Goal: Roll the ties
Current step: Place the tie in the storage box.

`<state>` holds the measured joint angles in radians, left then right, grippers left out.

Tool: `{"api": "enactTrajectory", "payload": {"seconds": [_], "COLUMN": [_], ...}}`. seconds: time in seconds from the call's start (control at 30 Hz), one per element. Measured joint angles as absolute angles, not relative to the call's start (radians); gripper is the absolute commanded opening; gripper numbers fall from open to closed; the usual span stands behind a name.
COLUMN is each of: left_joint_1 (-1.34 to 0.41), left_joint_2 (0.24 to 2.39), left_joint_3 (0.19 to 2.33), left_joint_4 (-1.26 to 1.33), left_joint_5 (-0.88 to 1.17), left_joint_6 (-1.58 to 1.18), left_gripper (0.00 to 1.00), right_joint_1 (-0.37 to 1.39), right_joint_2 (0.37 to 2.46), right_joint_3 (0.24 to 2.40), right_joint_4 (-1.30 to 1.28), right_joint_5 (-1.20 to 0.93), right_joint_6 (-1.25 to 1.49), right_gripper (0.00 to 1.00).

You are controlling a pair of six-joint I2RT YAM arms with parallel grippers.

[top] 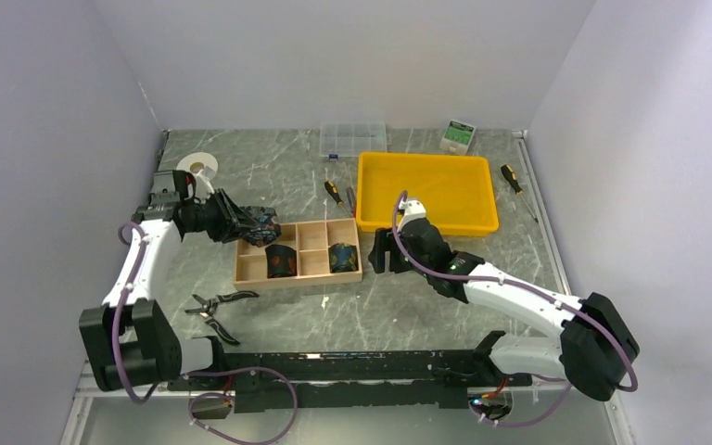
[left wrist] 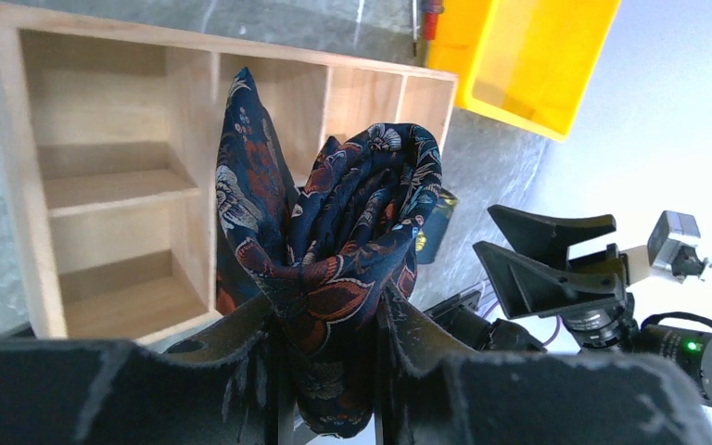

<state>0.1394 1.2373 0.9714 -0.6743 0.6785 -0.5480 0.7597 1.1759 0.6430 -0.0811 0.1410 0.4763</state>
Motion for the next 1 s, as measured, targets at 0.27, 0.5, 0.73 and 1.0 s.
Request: {"api": "enactTrajectory", "payload": {"seconds": [0.27,0.5,0.73,1.0], "left_joint_1": [0.180,0.183,0.185,0.186], "left_joint_2": [1.346,1.473,1.596,1.551], "left_joint_3": [1.010,1.106,1.127,1.130], "left_joint_4": [-0.694,-0.714,-0.738,-0.727], "left_joint_5": [0.721,0.719,0.736,0.830], "left_joint_6": [-0.422,-0.325,-0.268,-0.300], "left_gripper": [0.03,0.03,0.03,0.03], "right_joint_1": [0.760,0.761,0.762,0.762], "right_joint_2": [1.157,1.070,1.010,0.991], "right_joint_3": [0.580,0.531,0.500,0.490], "right_joint_4": [-0.035,-0.012,0.000,0.002], "right_joint_5": [0.083,0.046,0.043,0.043], "right_joint_6": [0.511,0.529,0.535,0.536], "right_gripper": [0.73,0.73,0.73,0.73]}}
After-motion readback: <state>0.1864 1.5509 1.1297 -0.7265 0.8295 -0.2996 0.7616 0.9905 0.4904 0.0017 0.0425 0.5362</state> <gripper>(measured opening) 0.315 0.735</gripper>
